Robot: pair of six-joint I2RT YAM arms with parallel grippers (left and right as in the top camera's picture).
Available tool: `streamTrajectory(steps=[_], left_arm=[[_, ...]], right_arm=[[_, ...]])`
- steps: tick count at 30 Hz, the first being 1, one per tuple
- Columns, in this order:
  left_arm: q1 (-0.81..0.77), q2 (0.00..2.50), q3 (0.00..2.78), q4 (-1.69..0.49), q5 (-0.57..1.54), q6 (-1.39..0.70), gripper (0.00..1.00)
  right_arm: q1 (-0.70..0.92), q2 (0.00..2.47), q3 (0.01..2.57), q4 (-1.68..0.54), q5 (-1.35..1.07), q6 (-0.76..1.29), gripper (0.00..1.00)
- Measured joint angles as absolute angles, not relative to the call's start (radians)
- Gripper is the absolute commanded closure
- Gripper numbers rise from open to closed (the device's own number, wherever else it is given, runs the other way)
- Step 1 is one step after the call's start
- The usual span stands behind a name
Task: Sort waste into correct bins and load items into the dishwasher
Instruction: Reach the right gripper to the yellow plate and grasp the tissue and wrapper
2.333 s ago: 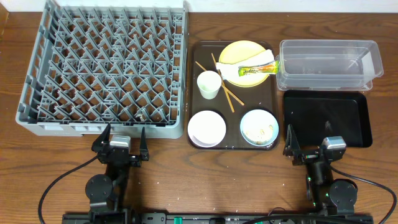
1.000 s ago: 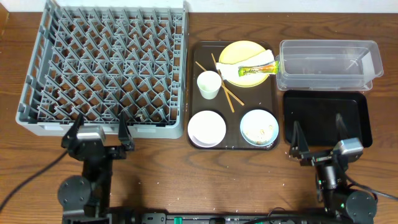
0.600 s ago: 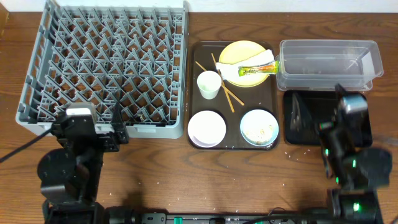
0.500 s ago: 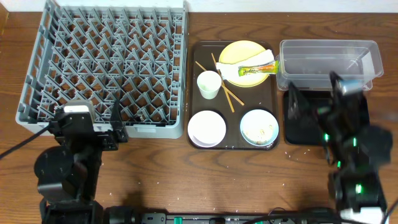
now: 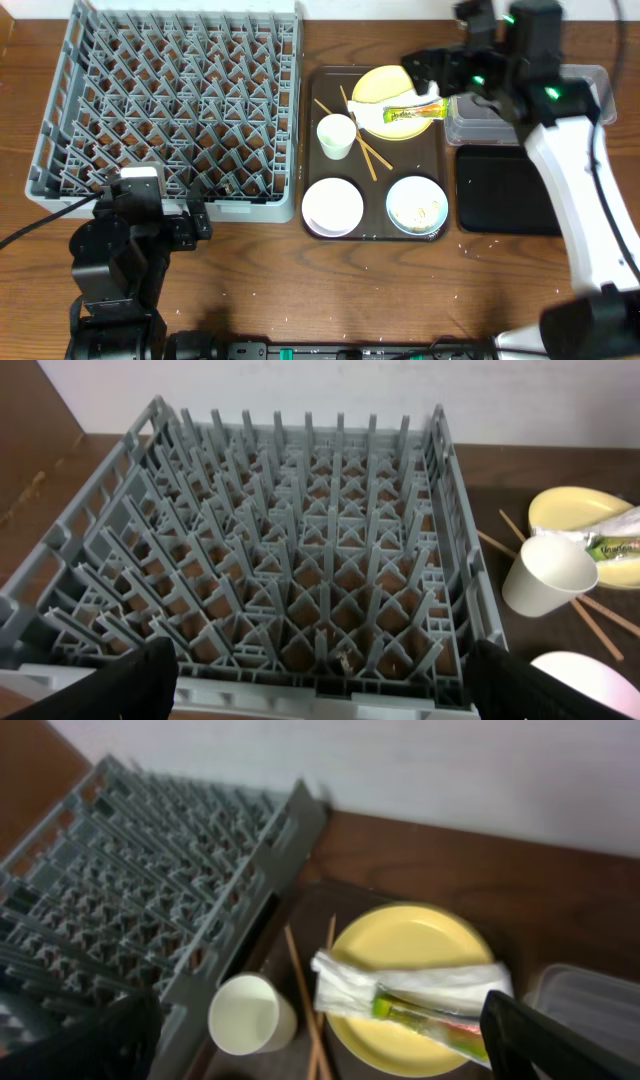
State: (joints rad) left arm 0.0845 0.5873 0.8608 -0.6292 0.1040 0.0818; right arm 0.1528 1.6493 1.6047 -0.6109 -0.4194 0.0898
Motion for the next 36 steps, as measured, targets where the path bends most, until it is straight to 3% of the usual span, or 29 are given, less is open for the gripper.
streamTrajectory(steps=[7, 14, 19, 22, 29, 36], left_arm=[[0.084, 0.587, 0.863, -0.754, 0.101, 0.082, 0.07], [0.084, 0.588, 0.863, -0.842, 0.101, 0.082, 0.07], [0.084, 0.587, 0.863, -0.886, 0.101, 0.082, 0.07], [0.084, 0.587, 0.863, -0.889, 0.101, 0.082, 0.07], [0.084, 0.587, 0.863, -0.890, 0.101, 0.081, 0.07], [0.084, 0.587, 0.863, -0.890, 0.101, 0.082, 0.07]], right_arm=[[0.237, 1.954, 1.896, -0.939, -0.355, 0.076, 0.01], [0.268, 2.103, 1.916, -0.887, -0.337, 0.010, 0.01], [0.269, 2.149, 1.916, -0.842, -0.379, 0.035, 0.09], [0.273, 2.158, 1.917, -0.819, -0.325, 0.163, 0.14], [0.316, 2.162, 1.918, -0.860, 0.048, 0.700, 0.05], [0.392, 2.183, 1.918, -0.812, 0.231, 0.896, 0.06]])
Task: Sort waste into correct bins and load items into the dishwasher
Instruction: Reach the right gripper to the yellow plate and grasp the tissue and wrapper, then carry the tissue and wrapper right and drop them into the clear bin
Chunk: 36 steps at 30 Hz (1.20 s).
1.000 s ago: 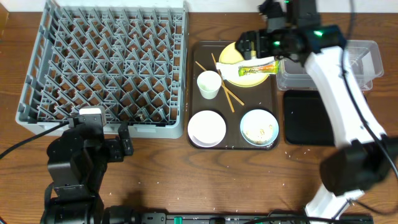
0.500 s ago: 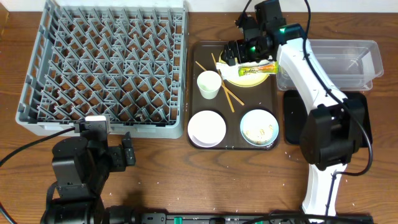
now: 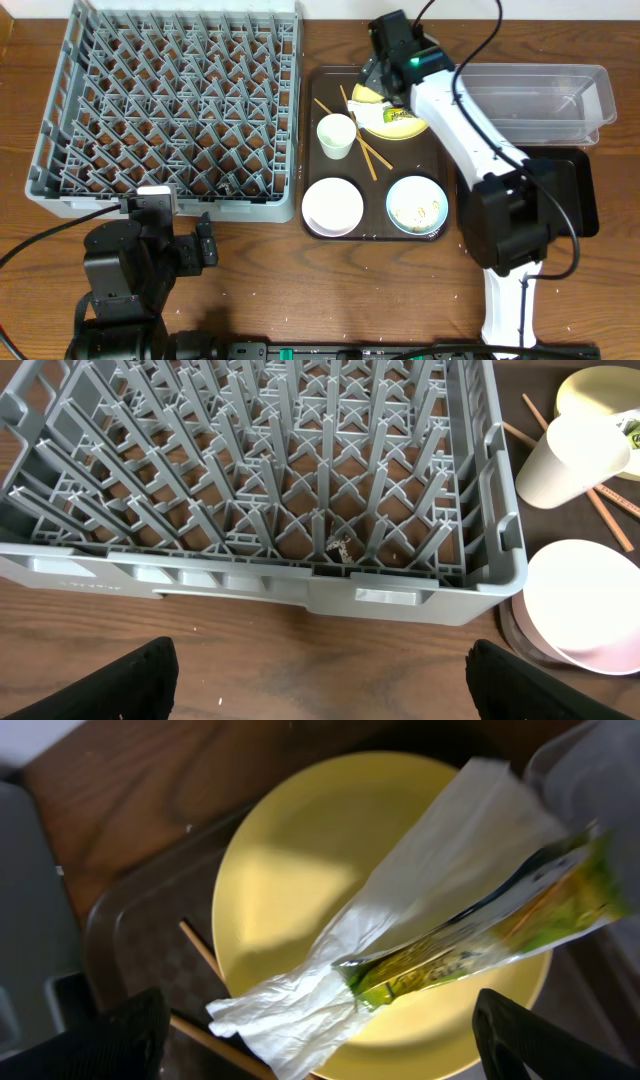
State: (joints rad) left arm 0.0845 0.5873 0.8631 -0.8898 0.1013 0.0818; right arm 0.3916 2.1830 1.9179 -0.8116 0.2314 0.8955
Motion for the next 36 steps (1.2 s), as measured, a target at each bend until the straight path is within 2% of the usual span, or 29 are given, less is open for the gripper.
streamTrajectory(steps=[7, 13, 18, 24, 32, 36], left_arm=[[0.084, 0.587, 0.863, -0.890, 0.101, 0.082, 0.07], [0.084, 0.587, 0.863, -0.890, 0.101, 0.082, 0.07], [0.084, 0.587, 0.863, -0.890, 0.101, 0.082, 0.07], [0.084, 0.587, 0.863, -0.890, 0.101, 0.082, 0.07], [0.084, 0.587, 0.863, -0.890, 0.101, 0.082, 0.07], [0.084, 0.587, 0.863, -0.890, 0.101, 0.082, 0.07]], right_arm=[[0.402, 2.297, 1.918, -0.810, 0.266, 0.961, 0.10], [0.402, 2.348, 1.917, -0.810, 0.266, 0.974, 0.18], [0.402, 2.360, 1.917, -0.802, 0.269, 0.987, 0.57], [0.402, 2.376, 1.917, -0.790, 0.270, 0.944, 0.98], [0.401, 2.382, 1.917, -0.739, 0.254, 0.797, 0.99], [0.393, 2.382, 1.931, -0.741, 0.165, 0.670, 0.99]])
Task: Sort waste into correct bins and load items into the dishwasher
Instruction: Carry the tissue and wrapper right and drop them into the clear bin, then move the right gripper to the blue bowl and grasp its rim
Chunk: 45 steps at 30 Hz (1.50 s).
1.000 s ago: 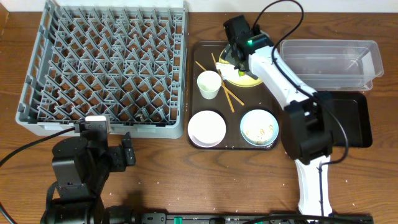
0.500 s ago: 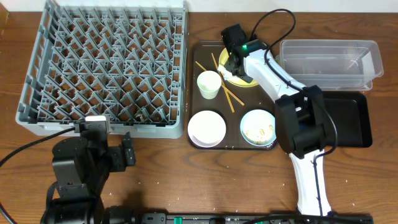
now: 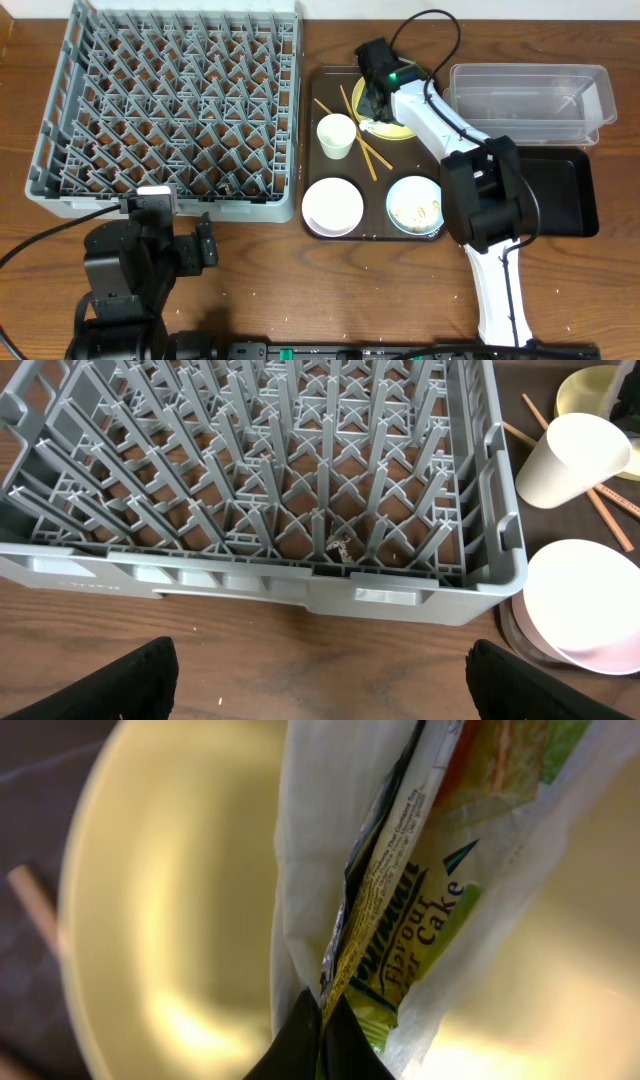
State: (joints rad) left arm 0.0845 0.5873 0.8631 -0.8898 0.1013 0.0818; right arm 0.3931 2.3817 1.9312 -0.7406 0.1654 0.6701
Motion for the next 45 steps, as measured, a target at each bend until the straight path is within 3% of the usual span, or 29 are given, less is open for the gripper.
streamTrajectory(steps=[11, 17, 29, 30, 32, 34, 37, 40, 45], left_arm=[[0.084, 0.587, 0.863, -0.890, 0.101, 0.082, 0.07], [0.084, 0.587, 0.863, -0.890, 0.101, 0.081, 0.07], [0.084, 0.587, 0.863, -0.891, 0.101, 0.082, 0.07], [0.084, 0.587, 0.863, -0.890, 0.101, 0.082, 0.07], [0.084, 0.587, 0.863, -0.890, 0.101, 0.082, 0.07], [0.084, 0.587, 0.863, -0.890, 0.101, 0.082, 0.07], [0.084, 0.587, 0.863, -0.890, 0.101, 0.082, 0.07], [0.084, 0.587, 0.863, -0.890, 0.101, 0.082, 0.07], [0.084, 0.587, 0.863, -0.891, 0.101, 0.082, 0.07]], right_arm=[[0.340, 2.148, 2.030, -0.905, 0.003, 0.506, 0.99], [0.223, 2.001, 2.049, -0.972, -0.009, 0.503, 0.98], [-0.078, 2.029, 1.913, -0.900, 0.077, 0.898, 0.98], [-0.086, 2.041, 1.882, -0.871, 0.083, 0.930, 0.94], [-0.089, 2.056, 1.840, -0.828, 0.085, 0.961, 0.62], [-0.088, 2.072, 1.794, -0.784, 0.086, 0.987, 0.41], [-0.088, 2.082, 1.772, -0.729, 0.077, 0.963, 0.19], [-0.088, 2.080, 1.789, -0.689, 0.033, 0.867, 0.12], [-0.083, 2.038, 1.858, -0.765, -0.136, 0.631, 0.11]])
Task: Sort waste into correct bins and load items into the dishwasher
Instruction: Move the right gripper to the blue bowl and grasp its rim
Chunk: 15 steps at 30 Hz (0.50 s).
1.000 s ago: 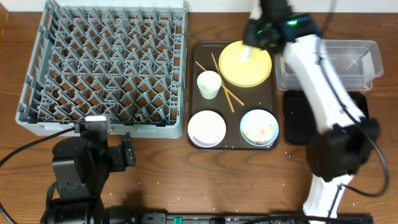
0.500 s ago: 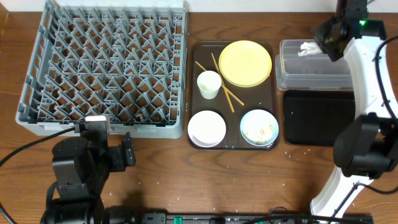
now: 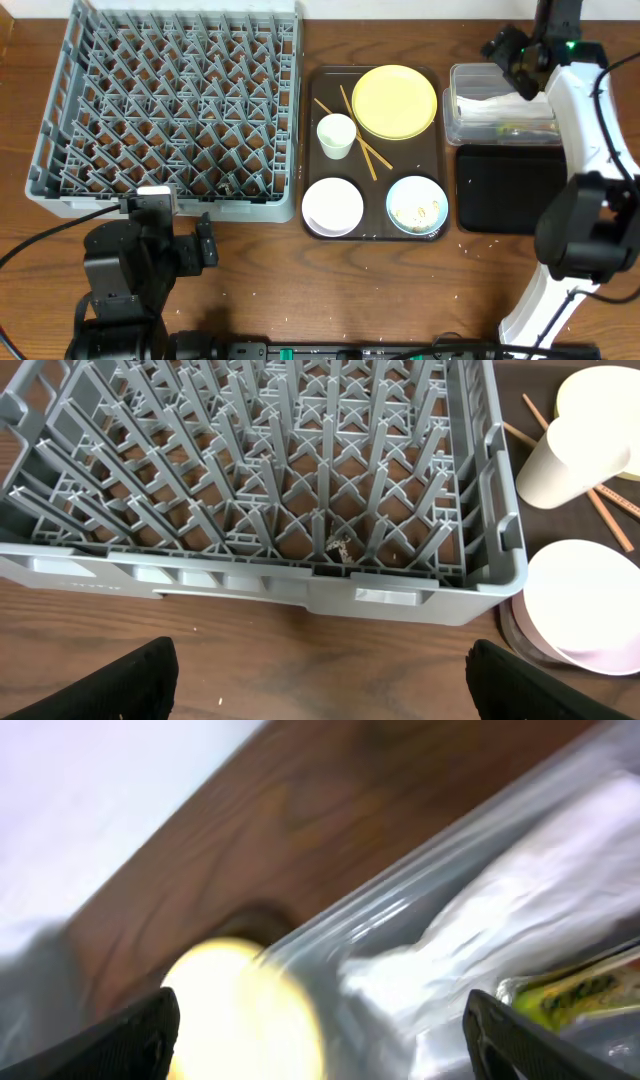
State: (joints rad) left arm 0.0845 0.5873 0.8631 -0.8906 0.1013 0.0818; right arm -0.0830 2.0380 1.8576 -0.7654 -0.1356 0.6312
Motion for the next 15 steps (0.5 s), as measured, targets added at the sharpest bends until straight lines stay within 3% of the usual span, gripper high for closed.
streamTrajectory(steps=[3, 10, 15], left_arm=[[0.084, 0.587, 0.863, -0.890, 0.101, 0.082, 0.07], [0.084, 0.587, 0.863, -0.891, 0.101, 0.082, 0.07], [0.084, 0.587, 0.863, -0.890, 0.101, 0.082, 0.07]], right_arm=[[-0.059, 1.948, 1.878, -0.879, -0.228, 0.512, 0.08], [0.125, 1.793, 1.912, -1.301, -0.307, 0.336, 0.15], [0.269, 1.815, 1.758, -1.338, -0.269, 0.308, 0.20]])
